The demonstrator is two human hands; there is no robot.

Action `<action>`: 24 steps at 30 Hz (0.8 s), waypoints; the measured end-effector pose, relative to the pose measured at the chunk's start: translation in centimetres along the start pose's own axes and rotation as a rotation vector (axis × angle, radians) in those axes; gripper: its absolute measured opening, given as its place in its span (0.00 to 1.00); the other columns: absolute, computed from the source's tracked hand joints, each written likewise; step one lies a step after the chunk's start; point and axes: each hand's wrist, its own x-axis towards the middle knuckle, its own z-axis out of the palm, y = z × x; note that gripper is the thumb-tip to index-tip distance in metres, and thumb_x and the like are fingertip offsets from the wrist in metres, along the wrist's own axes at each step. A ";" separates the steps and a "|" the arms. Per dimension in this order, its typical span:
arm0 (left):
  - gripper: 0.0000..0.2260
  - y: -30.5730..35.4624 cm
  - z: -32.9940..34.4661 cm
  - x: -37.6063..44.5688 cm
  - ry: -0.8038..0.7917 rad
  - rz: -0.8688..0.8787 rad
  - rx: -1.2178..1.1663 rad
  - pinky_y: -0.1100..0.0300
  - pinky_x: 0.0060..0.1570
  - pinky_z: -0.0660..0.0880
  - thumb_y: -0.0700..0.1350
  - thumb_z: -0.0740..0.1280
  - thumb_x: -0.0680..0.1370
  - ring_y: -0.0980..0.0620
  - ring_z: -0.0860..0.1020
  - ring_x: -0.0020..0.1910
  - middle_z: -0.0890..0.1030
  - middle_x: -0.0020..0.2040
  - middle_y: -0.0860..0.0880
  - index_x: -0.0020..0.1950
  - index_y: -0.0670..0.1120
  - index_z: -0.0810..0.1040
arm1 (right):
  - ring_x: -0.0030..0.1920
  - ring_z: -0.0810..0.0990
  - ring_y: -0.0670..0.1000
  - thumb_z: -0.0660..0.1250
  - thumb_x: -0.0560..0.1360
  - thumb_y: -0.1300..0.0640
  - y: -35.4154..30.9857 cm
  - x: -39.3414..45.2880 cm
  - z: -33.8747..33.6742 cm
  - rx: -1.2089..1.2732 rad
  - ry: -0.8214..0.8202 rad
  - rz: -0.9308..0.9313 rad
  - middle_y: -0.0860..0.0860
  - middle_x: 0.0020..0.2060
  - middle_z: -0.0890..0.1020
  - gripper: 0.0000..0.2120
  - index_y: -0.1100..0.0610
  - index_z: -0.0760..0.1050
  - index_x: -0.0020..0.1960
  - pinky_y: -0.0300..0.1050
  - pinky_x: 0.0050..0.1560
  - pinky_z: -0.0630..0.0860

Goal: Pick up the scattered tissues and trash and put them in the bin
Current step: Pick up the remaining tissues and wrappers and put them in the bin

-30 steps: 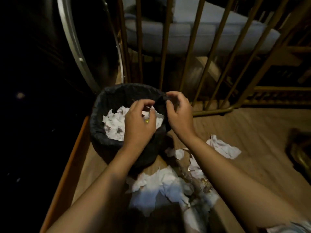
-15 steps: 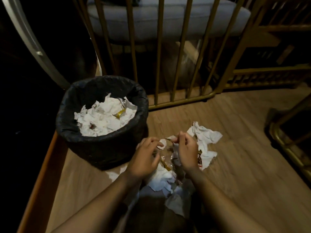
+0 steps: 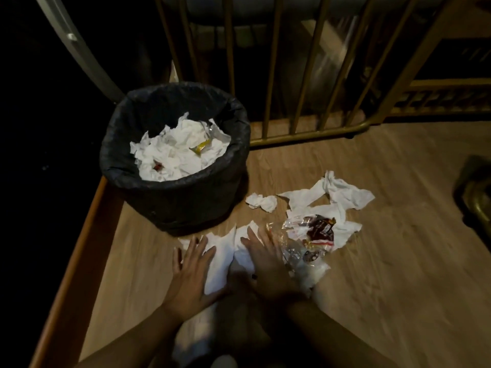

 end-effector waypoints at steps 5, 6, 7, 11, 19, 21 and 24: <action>0.28 -1.6 0.1 -1.4 0.042 0.006 -0.124 0.47 0.75 0.57 0.62 0.58 0.79 0.53 0.53 0.78 0.59 0.78 0.51 0.76 0.55 0.61 | 0.74 0.62 0.55 0.54 0.77 0.36 -0.7 0.0 0.9 -0.003 -0.137 0.001 0.54 0.74 0.65 0.33 0.50 0.57 0.77 0.54 0.75 0.50; 0.25 -1.7 0.0 -1.4 0.062 0.010 -0.131 0.47 0.73 0.62 0.59 0.58 0.79 0.53 0.58 0.76 0.63 0.76 0.50 0.75 0.54 0.64 | 0.71 0.67 0.55 0.56 0.77 0.37 -0.8 -0.3 1.3 0.035 -0.132 0.015 0.55 0.71 0.69 0.31 0.49 0.58 0.76 0.54 0.73 0.57; 0.23 -1.7 -0.1 -1.3 0.074 0.010 -0.127 0.48 0.70 0.66 0.56 0.58 0.80 0.53 0.62 0.72 0.67 0.73 0.49 0.75 0.54 0.65 | 0.67 0.71 0.56 0.59 0.77 0.39 -1.0 -0.7 1.6 0.041 -0.123 0.033 0.56 0.67 0.73 0.30 0.50 0.61 0.75 0.55 0.69 0.64; 0.21 -1.6 0.0 -0.6 0.095 -0.035 -0.129 0.58 0.63 0.67 0.49 0.55 0.80 0.53 0.69 0.61 0.73 0.63 0.50 0.74 0.53 0.68 | 0.51 0.81 0.54 0.68 0.72 0.44 -1.4 -1.7 2.7 -0.037 -0.103 0.068 0.54 0.51 0.81 0.20 0.53 0.76 0.60 0.52 0.55 0.76; 0.11 -1.0 -0.2 0.4 0.130 0.077 -0.180 0.56 0.37 0.66 0.53 0.66 0.76 0.53 0.69 0.38 0.69 0.38 0.51 0.38 0.47 0.73 | 0.51 0.73 0.53 0.61 0.72 0.49 -0.9 -2.6 2.1 0.288 0.081 0.003 0.54 0.49 0.76 0.11 0.54 0.73 0.50 0.47 0.50 0.71; 0.17 -1.1 0.0 0.6 0.116 0.086 -0.099 0.56 0.36 0.65 0.59 0.68 0.74 0.53 0.68 0.36 0.69 0.36 0.51 0.35 0.48 0.72 | 0.50 0.78 0.56 0.59 0.73 0.51 -1.2 -2.1 0.9 0.344 0.131 0.061 0.56 0.49 0.80 0.15 0.60 0.77 0.51 0.46 0.51 0.72; 0.18 -0.4 0.3 1.4 0.150 0.067 -0.167 0.56 0.37 0.69 0.57 0.62 0.78 0.52 0.70 0.37 0.70 0.38 0.50 0.35 0.45 0.75 | 0.41 0.78 0.47 0.60 0.75 0.51 -1.9 -1.0 -2.1 0.491 0.303 0.239 0.52 0.41 0.79 0.13 0.60 0.75 0.50 0.37 0.42 0.72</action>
